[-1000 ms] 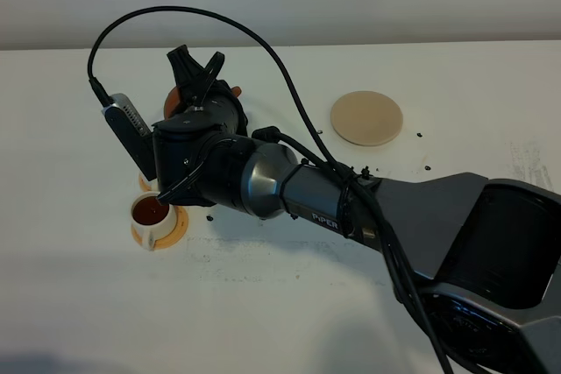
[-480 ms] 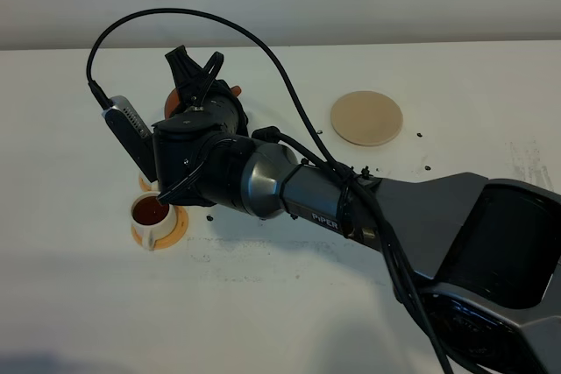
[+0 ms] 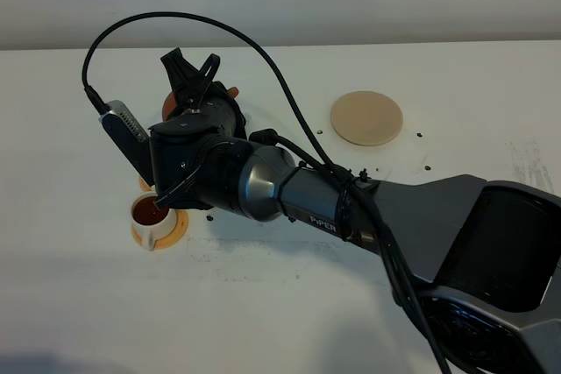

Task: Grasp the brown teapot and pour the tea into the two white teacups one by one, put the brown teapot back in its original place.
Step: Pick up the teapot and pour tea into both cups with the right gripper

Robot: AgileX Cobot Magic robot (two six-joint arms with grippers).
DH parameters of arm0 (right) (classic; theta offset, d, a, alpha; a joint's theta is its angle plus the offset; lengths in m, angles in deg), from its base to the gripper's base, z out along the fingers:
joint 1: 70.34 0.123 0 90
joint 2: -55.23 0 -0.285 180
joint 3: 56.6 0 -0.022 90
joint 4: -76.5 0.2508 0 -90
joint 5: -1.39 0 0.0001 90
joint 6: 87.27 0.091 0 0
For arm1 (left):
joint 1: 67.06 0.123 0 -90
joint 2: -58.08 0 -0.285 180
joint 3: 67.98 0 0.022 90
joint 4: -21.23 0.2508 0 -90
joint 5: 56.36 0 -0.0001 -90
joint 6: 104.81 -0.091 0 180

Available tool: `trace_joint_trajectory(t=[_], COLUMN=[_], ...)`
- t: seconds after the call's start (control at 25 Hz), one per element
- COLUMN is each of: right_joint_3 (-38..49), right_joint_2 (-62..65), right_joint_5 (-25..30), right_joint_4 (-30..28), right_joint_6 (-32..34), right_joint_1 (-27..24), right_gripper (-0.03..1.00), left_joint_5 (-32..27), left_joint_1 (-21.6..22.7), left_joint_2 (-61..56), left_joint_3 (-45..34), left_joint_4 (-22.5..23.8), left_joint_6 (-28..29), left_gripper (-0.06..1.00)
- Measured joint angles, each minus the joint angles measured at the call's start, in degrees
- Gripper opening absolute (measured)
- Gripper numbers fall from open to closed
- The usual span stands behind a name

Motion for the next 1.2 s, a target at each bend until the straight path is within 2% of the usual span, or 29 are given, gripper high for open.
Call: trace_joint_trajectory(t=[1.2], right_joint_3=[0.0], right_joint_2=[0.0], right_joint_5=[-0.05], right_joint_4=[-1.5], right_joint_6=[-2.81], right_joint_1=[0.0], right_gripper=[0.1], left_joint_5=[0.0], left_joint_1=[0.0], left_joint_2=[0.0], left_joint_3=[0.0], left_joint_4=[0.0], left_joint_6=[0.0], left_gripper=[0.56])
